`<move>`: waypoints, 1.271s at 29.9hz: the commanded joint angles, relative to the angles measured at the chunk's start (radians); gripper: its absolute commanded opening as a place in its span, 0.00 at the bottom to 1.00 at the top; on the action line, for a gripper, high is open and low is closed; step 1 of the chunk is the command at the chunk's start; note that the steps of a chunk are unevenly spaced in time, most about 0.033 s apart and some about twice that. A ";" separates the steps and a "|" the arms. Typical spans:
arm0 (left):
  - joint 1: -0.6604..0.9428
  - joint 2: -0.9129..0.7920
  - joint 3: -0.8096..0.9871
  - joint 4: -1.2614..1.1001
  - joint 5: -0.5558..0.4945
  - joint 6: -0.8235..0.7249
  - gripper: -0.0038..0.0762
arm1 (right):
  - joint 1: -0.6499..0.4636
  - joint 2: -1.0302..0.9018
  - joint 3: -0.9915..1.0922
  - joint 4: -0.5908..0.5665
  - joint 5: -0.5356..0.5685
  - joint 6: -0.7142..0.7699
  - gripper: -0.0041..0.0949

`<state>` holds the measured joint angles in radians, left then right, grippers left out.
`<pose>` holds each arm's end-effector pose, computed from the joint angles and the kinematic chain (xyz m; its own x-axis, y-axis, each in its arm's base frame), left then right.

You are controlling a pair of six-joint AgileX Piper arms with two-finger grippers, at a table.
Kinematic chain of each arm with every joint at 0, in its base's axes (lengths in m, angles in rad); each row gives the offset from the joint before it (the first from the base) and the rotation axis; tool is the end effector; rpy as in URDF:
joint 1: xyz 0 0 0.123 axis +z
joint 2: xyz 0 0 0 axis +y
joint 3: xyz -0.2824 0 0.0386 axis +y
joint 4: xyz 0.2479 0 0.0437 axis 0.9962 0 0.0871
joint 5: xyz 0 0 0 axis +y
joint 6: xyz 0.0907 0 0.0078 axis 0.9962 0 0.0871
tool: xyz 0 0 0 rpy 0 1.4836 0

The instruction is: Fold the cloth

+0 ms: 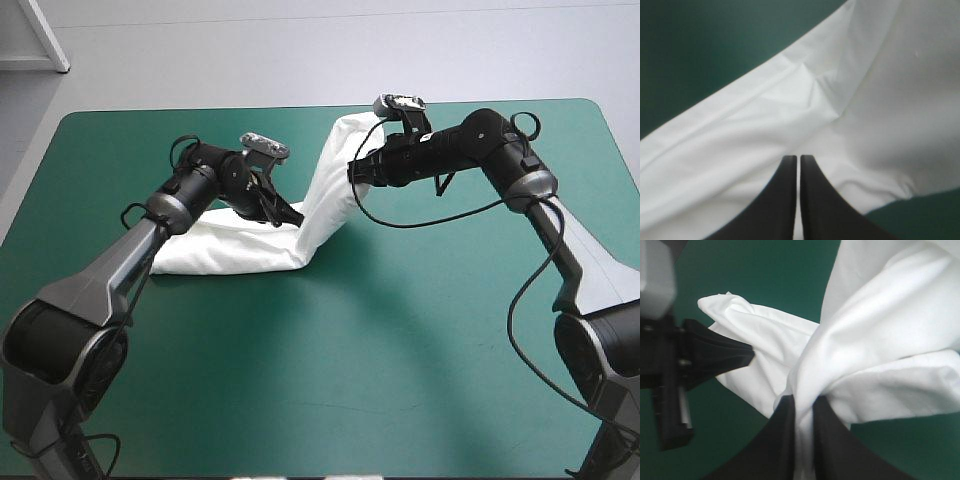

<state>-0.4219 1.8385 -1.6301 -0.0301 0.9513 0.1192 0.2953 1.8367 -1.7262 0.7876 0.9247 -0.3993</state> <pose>0.3703 -0.1687 0.2966 -0.7545 0.4499 -0.4778 0.4993 0.8660 0.0271 0.3831 0.1704 0.3488 -0.7530 -0.1049 -0.6496 -0.5235 0.6936 0.4949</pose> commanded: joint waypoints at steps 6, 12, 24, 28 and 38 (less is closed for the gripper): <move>0.049 -0.303 0.011 0.079 0.156 0.044 0.07 | 0.059 -0.032 -0.045 0.045 -0.040 -0.011 0.03; 0.198 -0.537 0.170 0.082 0.277 0.028 0.07 | 0.156 0.037 -0.146 0.043 -0.038 -0.011 0.03; 0.264 -1.020 0.452 0.122 0.334 -0.098 0.07 | 0.373 0.383 -0.601 0.048 -0.025 0.068 0.03; 0.264 -1.138 0.499 0.120 0.334 -0.142 0.07 | 0.440 0.509 -0.787 0.048 -0.017 0.083 0.03; 0.264 -1.215 0.523 0.117 0.334 -0.166 0.07 | 0.478 0.625 -0.937 0.108 0.019 0.086 0.46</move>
<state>-0.1595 0.6171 -1.0926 0.0888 1.2465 -0.0352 0.7768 2.5365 -2.6218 0.8311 0.9720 -0.3024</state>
